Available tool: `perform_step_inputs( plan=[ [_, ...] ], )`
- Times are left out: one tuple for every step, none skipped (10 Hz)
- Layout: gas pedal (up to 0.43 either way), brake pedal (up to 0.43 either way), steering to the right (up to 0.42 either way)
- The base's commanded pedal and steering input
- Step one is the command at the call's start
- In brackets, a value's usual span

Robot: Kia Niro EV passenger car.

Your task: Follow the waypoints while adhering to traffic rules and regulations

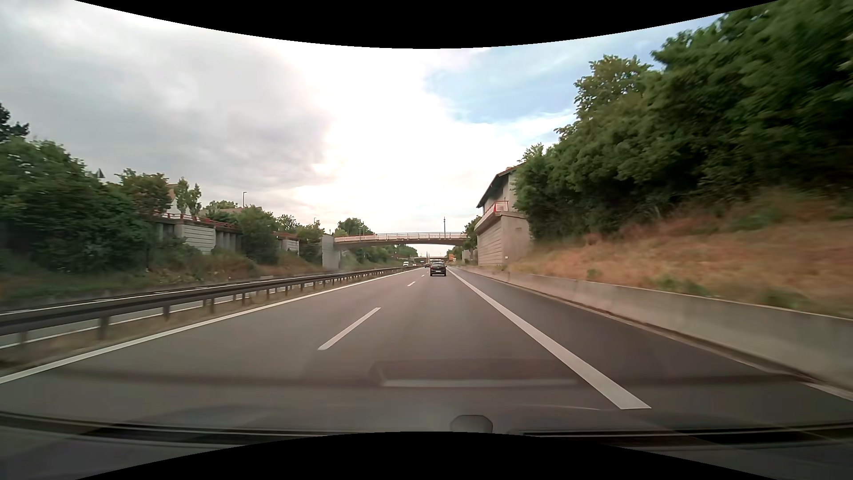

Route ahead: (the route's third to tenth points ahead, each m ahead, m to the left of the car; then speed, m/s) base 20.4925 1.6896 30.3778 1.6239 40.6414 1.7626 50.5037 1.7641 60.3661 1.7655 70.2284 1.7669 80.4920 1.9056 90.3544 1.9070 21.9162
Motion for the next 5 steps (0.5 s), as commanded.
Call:
perform_step_inputs(
  plan=[
    [0.209, 0.000, -0.001],
    [0.209, 0.000, -0.002],
    [0.209, 0.000, -0.001],
    [0.209, 0.000, -0.002],
    [0.209, 0.000, -0.002]
  ],
)
